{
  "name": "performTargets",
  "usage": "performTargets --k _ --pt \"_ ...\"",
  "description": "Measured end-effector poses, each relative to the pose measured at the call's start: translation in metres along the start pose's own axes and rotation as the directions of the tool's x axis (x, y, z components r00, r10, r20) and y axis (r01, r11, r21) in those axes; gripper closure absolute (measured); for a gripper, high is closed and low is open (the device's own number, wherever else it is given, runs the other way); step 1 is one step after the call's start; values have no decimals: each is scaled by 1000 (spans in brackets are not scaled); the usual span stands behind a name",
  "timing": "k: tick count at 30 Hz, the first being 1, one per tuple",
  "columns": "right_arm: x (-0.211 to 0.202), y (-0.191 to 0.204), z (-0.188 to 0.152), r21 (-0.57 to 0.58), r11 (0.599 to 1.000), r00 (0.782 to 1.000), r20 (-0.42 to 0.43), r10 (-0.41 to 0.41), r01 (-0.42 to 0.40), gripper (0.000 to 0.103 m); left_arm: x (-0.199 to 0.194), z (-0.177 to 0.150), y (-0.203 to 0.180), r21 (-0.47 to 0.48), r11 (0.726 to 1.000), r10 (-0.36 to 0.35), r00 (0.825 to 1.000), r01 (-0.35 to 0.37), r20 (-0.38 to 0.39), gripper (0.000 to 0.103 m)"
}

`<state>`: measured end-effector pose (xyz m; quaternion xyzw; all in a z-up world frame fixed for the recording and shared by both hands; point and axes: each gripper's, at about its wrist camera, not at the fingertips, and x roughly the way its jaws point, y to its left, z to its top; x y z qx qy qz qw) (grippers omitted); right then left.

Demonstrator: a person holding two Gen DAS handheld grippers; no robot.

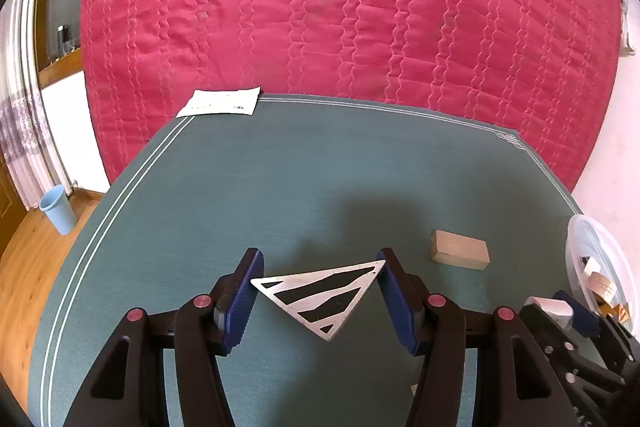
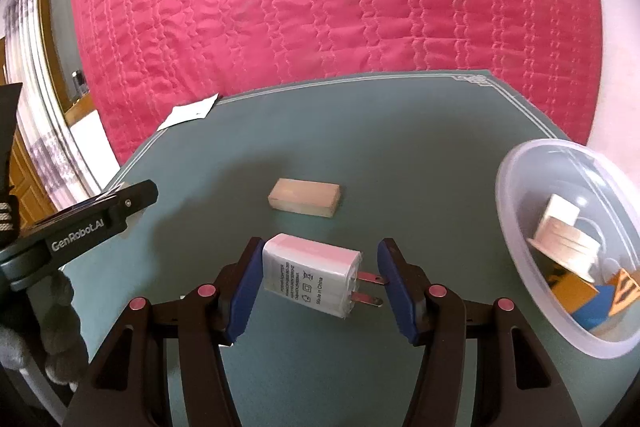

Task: Organize rigid objects
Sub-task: 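Carry the white plug over the bowl and open the right tool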

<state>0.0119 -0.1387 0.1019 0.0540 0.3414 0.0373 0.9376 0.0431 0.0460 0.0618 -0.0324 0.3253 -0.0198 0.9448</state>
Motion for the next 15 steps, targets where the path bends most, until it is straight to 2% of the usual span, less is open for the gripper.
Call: performTargets --k 15 --pt "-48 -53 -3 74 991 990 70 -119 113 44 -2 -5 -12 37 999 -15 1000 15 -3 42"
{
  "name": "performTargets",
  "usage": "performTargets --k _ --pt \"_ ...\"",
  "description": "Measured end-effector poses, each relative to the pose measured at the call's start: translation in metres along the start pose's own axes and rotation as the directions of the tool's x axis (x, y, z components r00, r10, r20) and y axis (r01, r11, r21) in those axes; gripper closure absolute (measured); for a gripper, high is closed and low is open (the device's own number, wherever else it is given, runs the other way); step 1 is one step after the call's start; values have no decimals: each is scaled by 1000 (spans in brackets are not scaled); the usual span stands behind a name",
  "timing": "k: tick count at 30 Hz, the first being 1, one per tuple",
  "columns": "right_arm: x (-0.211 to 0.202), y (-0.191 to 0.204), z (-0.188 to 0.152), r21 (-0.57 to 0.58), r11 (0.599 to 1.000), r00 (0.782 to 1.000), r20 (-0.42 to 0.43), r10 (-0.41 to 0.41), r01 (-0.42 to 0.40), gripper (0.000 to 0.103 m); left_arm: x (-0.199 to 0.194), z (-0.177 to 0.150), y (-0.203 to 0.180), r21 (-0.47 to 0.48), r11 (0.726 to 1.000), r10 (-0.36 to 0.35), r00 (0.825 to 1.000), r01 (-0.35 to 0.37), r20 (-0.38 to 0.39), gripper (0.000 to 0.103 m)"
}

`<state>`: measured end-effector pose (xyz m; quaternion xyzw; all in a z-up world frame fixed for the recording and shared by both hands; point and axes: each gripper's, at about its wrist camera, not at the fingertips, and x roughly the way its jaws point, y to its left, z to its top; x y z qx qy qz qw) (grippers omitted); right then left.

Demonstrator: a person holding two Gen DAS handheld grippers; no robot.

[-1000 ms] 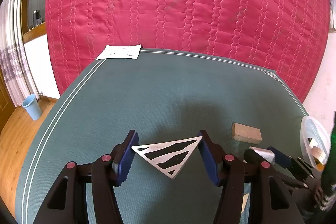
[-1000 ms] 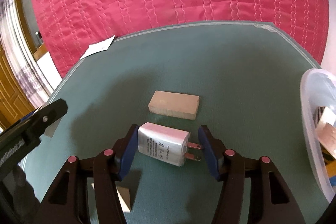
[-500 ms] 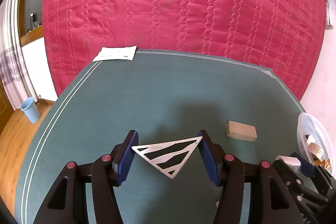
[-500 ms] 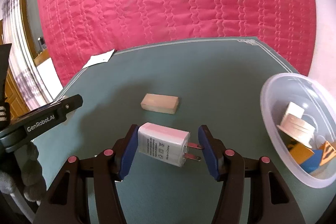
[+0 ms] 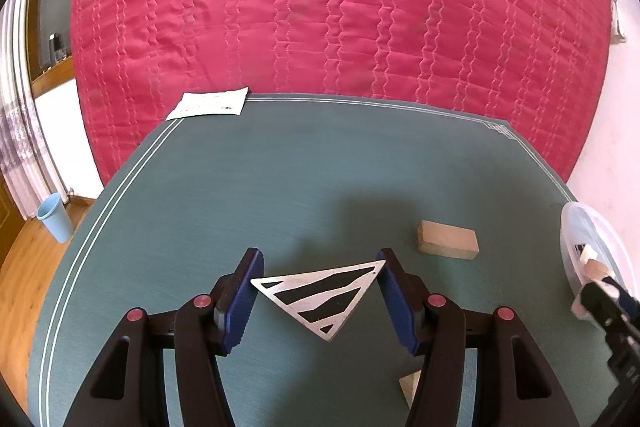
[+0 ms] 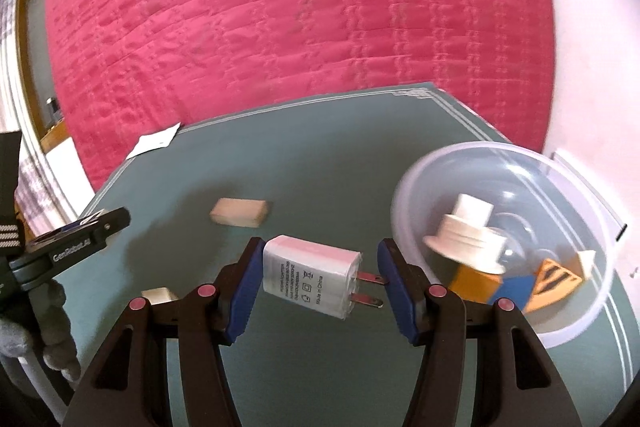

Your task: Organize rigid objects

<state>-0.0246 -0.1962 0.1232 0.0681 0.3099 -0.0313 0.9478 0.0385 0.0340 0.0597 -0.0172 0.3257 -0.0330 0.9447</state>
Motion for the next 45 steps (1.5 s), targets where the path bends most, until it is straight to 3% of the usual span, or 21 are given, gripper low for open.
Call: performTargets --k 15,24,33,45 --pt "-25 -72 14 68 982 982 57 -181 177 44 1 -5 -12 43 999 -9 1000 10 -6 42" --pt "-31 -98 18 100 973 972 88 -219 210 39 2 -6 -14 52 999 -8 1000 8 -9 42" --pt "-44 -116 -5 140 956 960 74 -270 258 39 4 -8 -17 62 998 -11 1000 12 -12 42" --pt "-46 -127 -14 177 950 960 69 -271 255 39 4 -13 -33 97 995 -22 1000 24 -15 42"
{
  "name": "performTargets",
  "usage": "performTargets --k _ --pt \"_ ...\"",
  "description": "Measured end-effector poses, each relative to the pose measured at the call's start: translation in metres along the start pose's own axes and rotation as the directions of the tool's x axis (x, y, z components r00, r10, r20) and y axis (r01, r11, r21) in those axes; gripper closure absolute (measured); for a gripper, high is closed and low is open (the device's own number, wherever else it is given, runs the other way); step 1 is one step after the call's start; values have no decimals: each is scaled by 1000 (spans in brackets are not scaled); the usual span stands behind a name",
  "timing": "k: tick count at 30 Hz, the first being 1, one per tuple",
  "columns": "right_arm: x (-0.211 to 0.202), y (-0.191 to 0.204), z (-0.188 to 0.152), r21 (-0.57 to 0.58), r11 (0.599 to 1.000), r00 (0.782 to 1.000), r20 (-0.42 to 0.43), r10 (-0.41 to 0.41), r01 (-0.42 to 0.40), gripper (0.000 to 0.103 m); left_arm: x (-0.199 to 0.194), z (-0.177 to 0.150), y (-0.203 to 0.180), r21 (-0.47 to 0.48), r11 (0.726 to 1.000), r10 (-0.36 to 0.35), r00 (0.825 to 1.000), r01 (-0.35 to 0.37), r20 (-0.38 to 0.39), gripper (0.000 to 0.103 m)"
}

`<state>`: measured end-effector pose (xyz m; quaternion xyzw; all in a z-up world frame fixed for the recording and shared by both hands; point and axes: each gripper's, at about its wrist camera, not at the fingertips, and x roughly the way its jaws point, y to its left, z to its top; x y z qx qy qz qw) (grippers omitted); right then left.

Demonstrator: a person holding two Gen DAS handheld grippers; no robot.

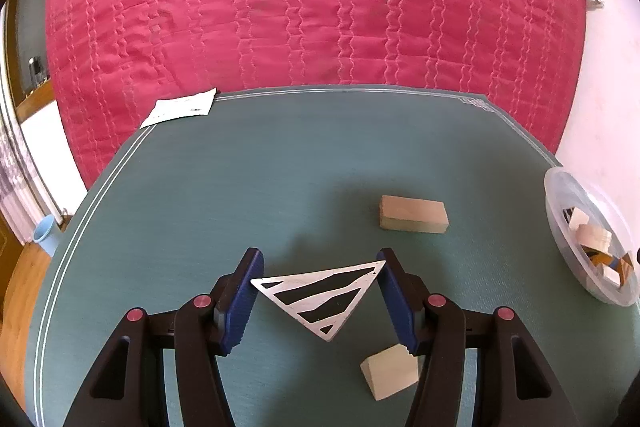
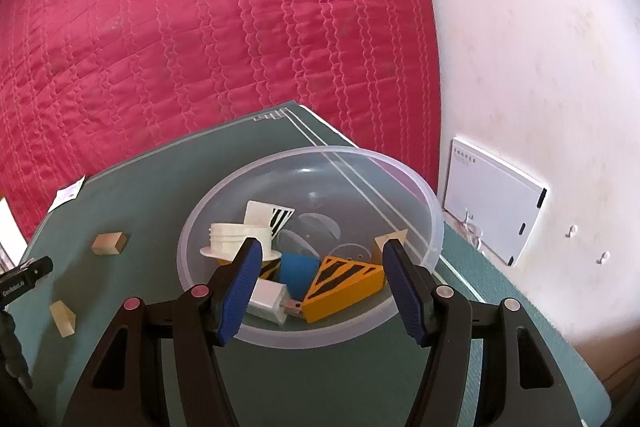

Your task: Organize rigid objects

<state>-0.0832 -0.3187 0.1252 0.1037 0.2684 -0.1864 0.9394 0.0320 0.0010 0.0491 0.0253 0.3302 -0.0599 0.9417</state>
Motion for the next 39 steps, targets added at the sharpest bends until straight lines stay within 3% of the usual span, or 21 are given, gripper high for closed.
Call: performTargets --k 25,39 --pt "-1 -5 -9 34 999 1000 2 26 -26 39 -4 -2 -22 48 998 26 1000 -26 0 42" --pt "0 -19 -9 63 996 998 -16 65 -64 36 -12 -3 -53 89 996 -23 1000 24 -14 42"
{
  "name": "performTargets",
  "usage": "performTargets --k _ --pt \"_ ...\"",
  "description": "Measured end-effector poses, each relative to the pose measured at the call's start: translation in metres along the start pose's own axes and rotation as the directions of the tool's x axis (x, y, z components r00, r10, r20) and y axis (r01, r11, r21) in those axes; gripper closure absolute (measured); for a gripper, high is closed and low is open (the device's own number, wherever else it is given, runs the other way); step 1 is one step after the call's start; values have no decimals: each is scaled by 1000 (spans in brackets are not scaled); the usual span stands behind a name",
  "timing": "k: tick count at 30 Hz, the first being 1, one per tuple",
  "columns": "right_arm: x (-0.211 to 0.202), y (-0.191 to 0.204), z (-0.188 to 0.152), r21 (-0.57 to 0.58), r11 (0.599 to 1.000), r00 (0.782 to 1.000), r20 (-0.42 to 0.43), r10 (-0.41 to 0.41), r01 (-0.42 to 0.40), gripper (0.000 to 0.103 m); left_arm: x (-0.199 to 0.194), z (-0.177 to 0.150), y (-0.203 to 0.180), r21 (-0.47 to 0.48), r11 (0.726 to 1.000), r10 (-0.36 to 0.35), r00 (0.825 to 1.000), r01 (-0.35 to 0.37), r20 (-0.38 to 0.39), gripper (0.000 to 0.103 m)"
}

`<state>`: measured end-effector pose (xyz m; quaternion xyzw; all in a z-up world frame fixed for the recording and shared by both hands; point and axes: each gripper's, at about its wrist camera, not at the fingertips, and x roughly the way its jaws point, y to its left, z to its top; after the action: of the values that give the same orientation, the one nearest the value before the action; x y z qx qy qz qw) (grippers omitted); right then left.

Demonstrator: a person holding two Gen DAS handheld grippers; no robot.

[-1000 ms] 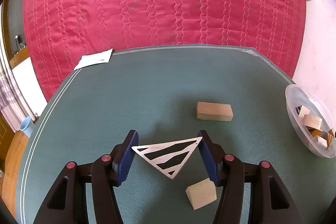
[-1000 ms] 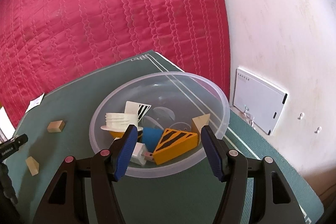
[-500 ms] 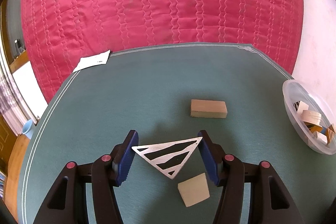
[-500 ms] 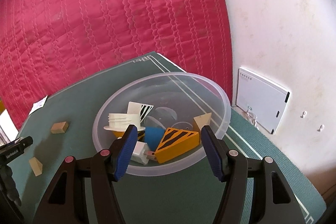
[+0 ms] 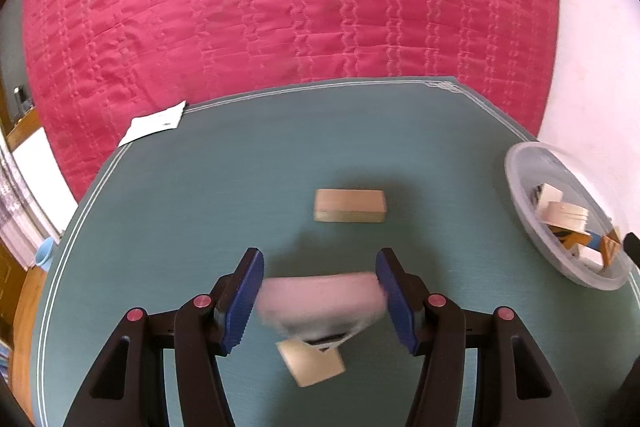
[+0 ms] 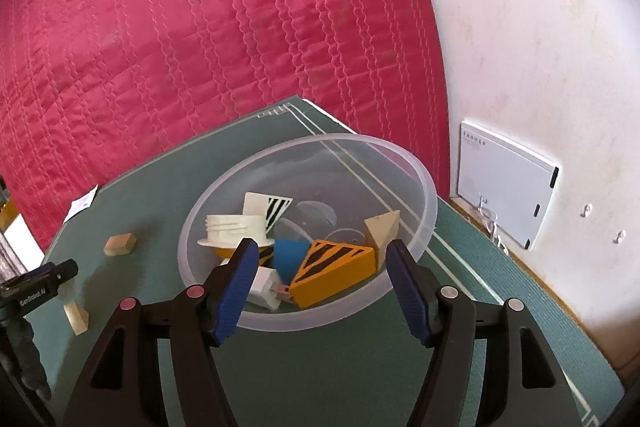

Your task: Organize rigid objects

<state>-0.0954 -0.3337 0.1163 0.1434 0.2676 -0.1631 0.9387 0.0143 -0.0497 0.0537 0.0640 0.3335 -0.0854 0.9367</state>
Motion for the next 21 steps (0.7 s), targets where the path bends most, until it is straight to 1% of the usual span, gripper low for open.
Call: performTargets --k 4,9,12,14,15,16,18,21 --pt "-4 -8 2 -9 1000 1000 18 -10 10 36 -4 7 -16 29 999 -30 999 29 11 42" --pt "-5 -22 3 25 1000 1000 17 -1 0 36 -7 18 -37 69 996 -58 998 56 32 42" --pt "-5 -23 3 25 1000 1000 21 11 -12 36 -10 21 -33 59 997 -58 998 56 38 41" --pt "-6 -22 2 18 1000 1000 27 16 -16 36 -10 20 -27 51 998 -45 998 44 34 38" --pt "-8 -20 2 9 1000 999 32 19 -19 36 -10 19 -24 47 998 -39 999 38 30 35" --pt "-8 -18 1 2 1000 999 36 22 -22 36 -8 18 -20 39 999 -32 999 31 23 33" --pt "-10 -15 1 -12 1000 999 42 26 -26 35 -6 12 -13 23 999 -24 1000 24 0 32" --pt "-10 -14 1 -17 1000 999 41 26 -25 34 -2 4 -9 5 999 -48 998 48 -36 32"
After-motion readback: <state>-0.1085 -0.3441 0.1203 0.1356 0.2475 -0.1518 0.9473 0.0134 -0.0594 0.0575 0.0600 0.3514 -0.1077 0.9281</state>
